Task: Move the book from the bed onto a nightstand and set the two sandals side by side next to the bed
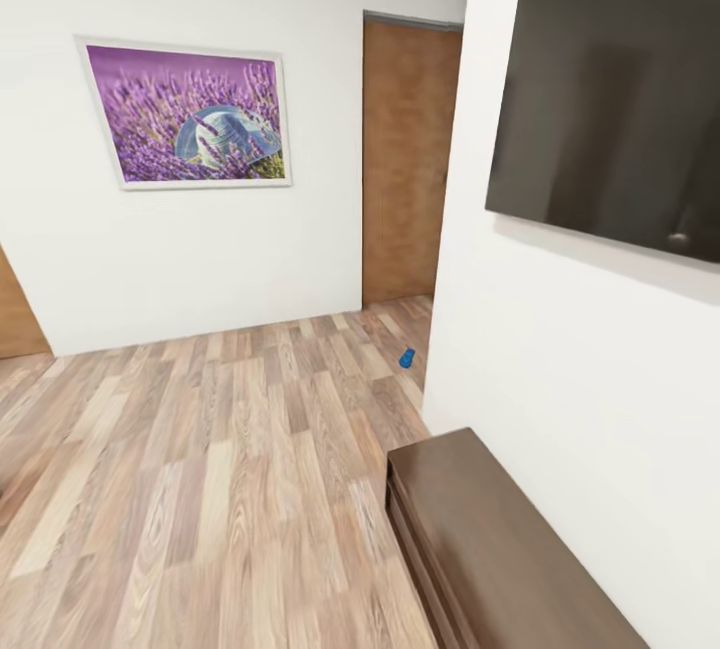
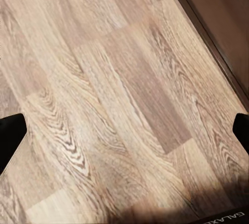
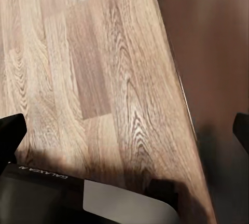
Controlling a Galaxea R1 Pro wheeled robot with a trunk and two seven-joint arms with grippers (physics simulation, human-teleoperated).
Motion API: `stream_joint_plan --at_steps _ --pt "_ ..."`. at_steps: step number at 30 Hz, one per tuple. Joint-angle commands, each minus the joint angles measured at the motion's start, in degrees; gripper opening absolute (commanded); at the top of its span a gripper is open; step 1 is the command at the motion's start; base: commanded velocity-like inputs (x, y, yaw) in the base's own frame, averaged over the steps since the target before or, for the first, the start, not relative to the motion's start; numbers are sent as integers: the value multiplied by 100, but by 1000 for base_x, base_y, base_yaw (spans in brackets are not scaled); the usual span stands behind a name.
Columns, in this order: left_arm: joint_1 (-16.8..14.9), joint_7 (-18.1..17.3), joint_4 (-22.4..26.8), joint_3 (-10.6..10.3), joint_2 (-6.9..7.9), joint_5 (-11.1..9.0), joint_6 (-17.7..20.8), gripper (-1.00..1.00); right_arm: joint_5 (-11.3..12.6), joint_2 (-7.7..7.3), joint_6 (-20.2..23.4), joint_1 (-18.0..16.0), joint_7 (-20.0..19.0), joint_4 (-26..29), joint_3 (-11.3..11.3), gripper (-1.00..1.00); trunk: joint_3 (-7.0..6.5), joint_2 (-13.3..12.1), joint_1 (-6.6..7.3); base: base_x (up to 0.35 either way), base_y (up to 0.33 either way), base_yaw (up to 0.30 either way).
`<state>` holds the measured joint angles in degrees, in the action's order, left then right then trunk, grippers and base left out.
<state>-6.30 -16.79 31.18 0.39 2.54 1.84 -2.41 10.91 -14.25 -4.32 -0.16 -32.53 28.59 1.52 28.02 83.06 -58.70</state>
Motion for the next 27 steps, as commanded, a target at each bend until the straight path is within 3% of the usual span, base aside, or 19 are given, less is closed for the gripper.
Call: stream_joint_plan --at_steps 1,10,16,27 --pt "-3 -17 -4 5 1 19 -23 100 25 1 1 -2 -34 -2 15 100 5 2 -3 323 0 48" --pt "-3 -17 -3 5 1 23 -23 100 25 6 1 -2 -34 -2 15 100 5 2 -3 295 0 189" --pt "-3 -17 0 5 1 23 -23 100 25 4 1 -1 -34 -2 15 100 5 2 -3 74 0 164" --pt "-3 -17 -1 5 1 21 -23 100 25 1 0 -2 -34 -2 15 100 5 2 -3 49 15 14"
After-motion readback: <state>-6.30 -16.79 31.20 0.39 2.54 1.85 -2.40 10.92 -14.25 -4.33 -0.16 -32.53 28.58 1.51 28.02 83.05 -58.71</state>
